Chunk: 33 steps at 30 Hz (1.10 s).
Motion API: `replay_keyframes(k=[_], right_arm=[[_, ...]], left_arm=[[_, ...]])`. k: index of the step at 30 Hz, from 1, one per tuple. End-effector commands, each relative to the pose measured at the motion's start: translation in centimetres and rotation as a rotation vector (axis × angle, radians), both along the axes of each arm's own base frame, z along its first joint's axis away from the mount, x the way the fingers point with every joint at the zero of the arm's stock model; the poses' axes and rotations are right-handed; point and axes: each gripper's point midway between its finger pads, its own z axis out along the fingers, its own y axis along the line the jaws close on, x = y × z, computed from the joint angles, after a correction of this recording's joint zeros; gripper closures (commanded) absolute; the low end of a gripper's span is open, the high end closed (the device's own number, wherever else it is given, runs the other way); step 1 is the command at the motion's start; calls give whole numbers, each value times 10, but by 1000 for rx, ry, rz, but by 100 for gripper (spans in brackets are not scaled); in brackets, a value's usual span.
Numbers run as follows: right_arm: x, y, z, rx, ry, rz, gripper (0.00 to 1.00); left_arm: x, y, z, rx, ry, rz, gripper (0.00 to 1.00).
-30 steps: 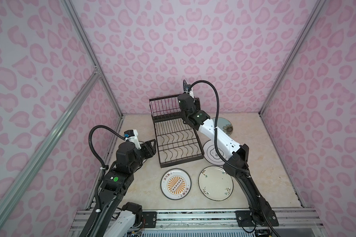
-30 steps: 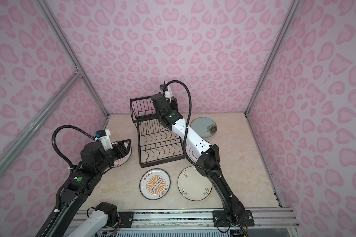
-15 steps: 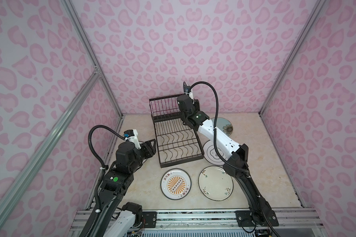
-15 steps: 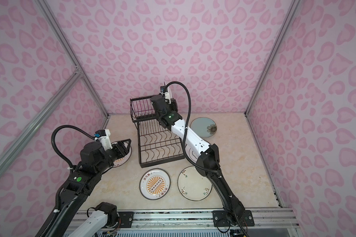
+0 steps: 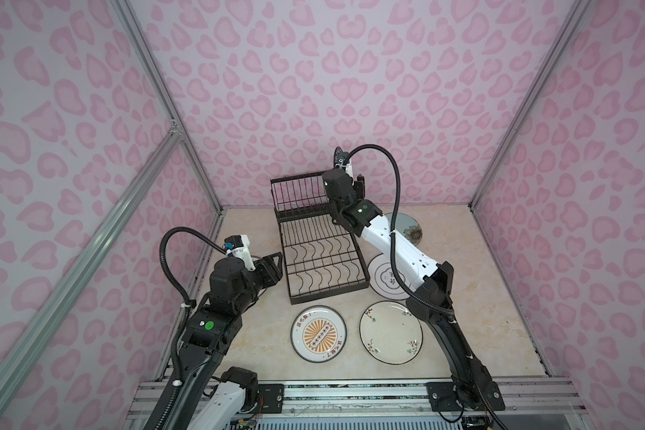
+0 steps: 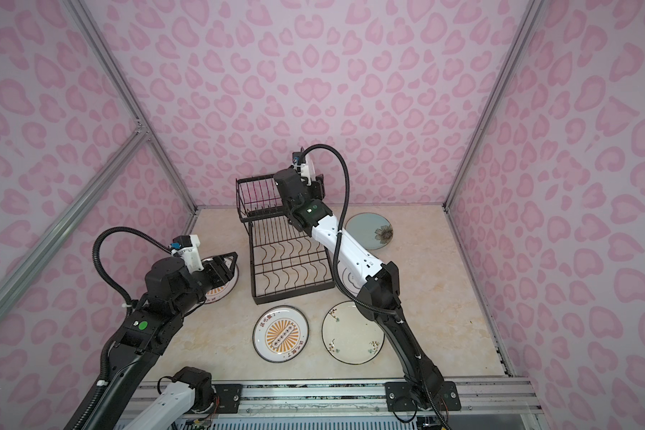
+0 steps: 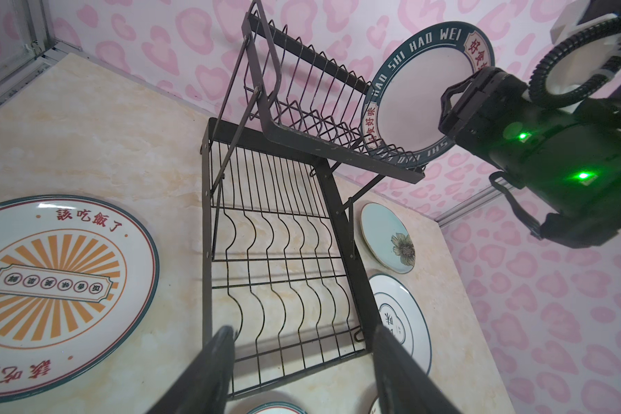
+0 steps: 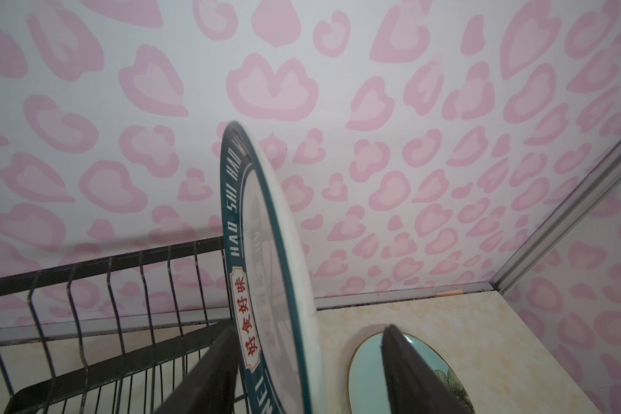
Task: Load plates into a dish rack
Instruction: Place the plate on the dish rack, then rotate the dish rack at the top-left of the table.
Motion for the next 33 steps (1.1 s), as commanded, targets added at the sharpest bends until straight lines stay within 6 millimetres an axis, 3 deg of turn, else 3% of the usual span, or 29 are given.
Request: replay_keyframes(k=[1,8,9,10,13,20,25,30,33], right_arm=[[-1,-1,15,21,-39,4,35],[-10,-5,45,47,-77,32,30],[-9,-4,42,44,-74,37,30],[-15,-9,57,63,-94,41,30],[-23,-15,69,79,-118,54,29],[-47,-40,84,122,-146,109,29],[-62,-76,72,196,-110,180,30],[-71,-106,26,260,19,284,33],[-75,-114,-14,248,123,302,36]], left_arm=[[-1,1,4,12,-7,-1,36],[0,1,6,4,-13,4,36],[0,1,6,4,-13,1,36],[1,0,5,4,-9,-1,36],[3,-1,2,10,-2,-7,36],[8,-1,-2,14,10,3,36],[16,4,-6,44,38,35,36],[30,5,-18,55,107,61,35],[38,5,-33,56,161,74,35]])
